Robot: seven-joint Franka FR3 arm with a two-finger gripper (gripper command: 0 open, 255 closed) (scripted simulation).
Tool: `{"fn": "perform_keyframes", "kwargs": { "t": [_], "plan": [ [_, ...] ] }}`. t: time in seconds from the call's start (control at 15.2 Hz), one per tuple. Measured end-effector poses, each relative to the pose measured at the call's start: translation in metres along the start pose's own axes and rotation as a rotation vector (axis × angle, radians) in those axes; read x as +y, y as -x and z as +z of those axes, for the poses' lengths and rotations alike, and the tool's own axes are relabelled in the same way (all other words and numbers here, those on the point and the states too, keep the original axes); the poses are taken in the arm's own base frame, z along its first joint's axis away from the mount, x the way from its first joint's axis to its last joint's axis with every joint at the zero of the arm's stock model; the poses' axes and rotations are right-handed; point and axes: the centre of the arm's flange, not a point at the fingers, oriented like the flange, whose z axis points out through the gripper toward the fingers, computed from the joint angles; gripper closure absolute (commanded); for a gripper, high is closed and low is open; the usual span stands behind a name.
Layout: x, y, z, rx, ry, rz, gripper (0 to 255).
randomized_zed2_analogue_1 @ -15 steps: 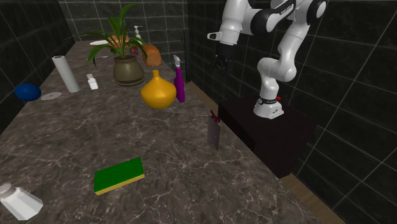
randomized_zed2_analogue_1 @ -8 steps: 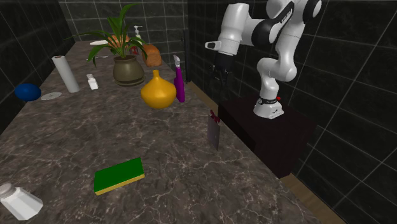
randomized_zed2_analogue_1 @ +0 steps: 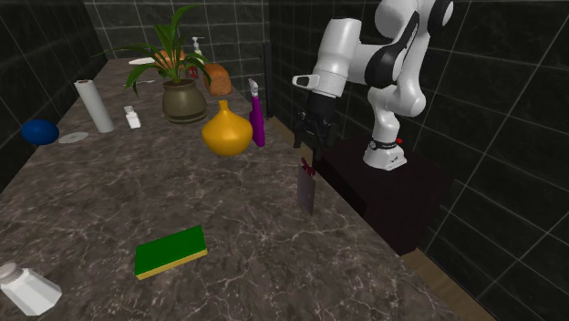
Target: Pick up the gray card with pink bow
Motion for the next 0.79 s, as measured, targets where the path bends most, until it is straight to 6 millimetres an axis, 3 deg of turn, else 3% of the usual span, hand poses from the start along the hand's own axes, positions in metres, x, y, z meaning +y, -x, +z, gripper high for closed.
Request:
{"fn": "perform_keyframes", "kwargs": {
  "t": [0.26, 0.73, 0.79],
  "plan": [
    [-0.032, -0.017, 0.021, 0.032, -0.026, -0.037, 0],
    [-0.032, -0.009, 0.055, 0.036, -0.03, -0.041, 0],
    [-0.032, -0.008, 0.057, 0.036, -0.03, -0.041, 255]
  ]
}}
